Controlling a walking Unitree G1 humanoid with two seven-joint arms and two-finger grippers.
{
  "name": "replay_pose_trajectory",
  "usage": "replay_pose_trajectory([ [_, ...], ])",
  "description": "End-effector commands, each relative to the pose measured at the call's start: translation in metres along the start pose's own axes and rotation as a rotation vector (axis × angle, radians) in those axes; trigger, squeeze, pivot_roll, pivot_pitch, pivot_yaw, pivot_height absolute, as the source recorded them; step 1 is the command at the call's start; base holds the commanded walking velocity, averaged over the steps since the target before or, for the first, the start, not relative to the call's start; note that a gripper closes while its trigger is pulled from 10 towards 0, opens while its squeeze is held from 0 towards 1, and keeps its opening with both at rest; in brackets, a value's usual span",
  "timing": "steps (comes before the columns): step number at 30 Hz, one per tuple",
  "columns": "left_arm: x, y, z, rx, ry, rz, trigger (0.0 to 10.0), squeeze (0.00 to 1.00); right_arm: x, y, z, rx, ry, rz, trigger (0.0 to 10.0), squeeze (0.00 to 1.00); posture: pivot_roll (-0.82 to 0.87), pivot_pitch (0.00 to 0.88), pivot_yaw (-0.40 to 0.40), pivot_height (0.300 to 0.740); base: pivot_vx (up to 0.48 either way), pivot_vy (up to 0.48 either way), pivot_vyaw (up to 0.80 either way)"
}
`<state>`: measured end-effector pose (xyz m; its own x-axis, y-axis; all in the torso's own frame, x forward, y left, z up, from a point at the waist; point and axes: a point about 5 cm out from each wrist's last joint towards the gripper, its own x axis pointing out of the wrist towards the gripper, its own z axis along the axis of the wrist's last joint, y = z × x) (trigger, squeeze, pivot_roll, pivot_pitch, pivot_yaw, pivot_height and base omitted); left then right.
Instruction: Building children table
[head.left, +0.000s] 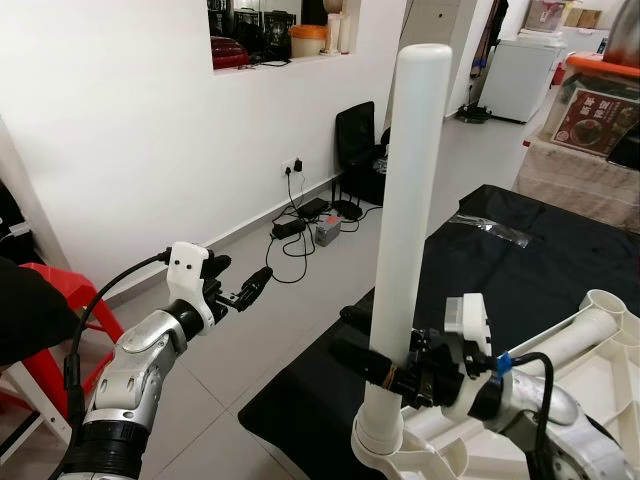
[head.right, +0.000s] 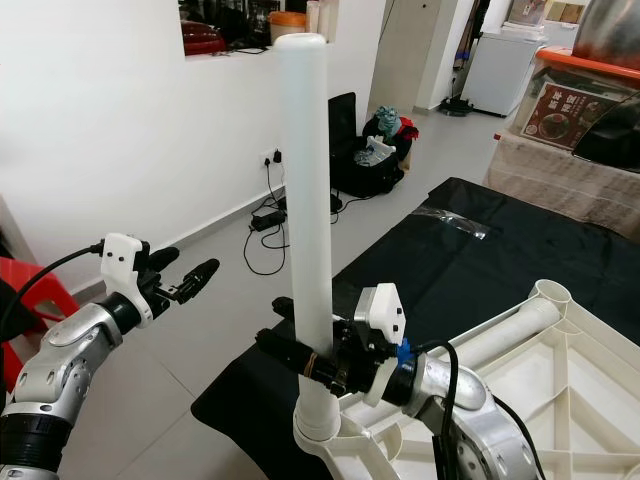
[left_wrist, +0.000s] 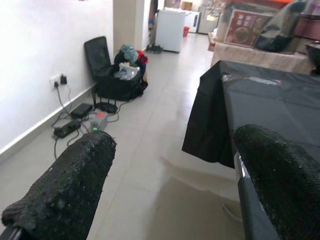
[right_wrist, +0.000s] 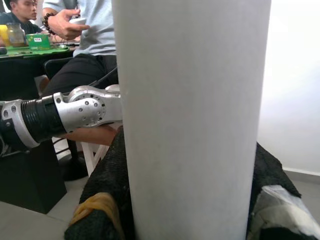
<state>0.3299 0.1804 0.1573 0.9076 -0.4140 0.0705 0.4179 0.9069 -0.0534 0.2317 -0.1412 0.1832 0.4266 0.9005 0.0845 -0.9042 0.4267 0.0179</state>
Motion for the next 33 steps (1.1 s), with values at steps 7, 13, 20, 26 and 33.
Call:
replay_pose_trajectory([
  [7,-0.001,0.007,-0.001,-0.023,0.014,0.045,10.0,0.00,0.004,-0.023,-0.033,0.087,0.112,-0.281,10.0,0.00,0.08,0.000,-0.056,0.740,0.000,0.000,0.00],
  [13,-0.002,0.009,-0.004,-0.023,0.022,0.072,10.0,0.00,-0.003,-0.026,-0.035,0.042,0.099,-0.527,10.0,0.00,0.06,0.000,-0.048,0.740,0.000,0.000,0.00],
  [20,-0.001,0.012,-0.005,-0.021,0.026,0.083,10.0,0.00,-0.019,-0.041,-0.034,-0.069,0.138,-0.828,10.0,0.00,0.05,0.000,-0.043,0.740,0.000,0.000,0.00],
  [26,-0.001,0.013,-0.006,-0.022,0.031,0.098,10.0,0.00,-0.055,-0.051,-0.054,-0.067,0.356,-1.329,10.0,0.00,0.05,0.000,-0.044,0.740,0.000,0.000,0.00],
  [33,-0.003,0.016,-0.010,-0.020,0.051,0.126,10.0,0.00,-0.068,-0.045,-0.063,-0.009,0.369,-1.512,10.0,0.00,0.05,0.000,-0.048,0.740,0.000,0.000,0.00],
])
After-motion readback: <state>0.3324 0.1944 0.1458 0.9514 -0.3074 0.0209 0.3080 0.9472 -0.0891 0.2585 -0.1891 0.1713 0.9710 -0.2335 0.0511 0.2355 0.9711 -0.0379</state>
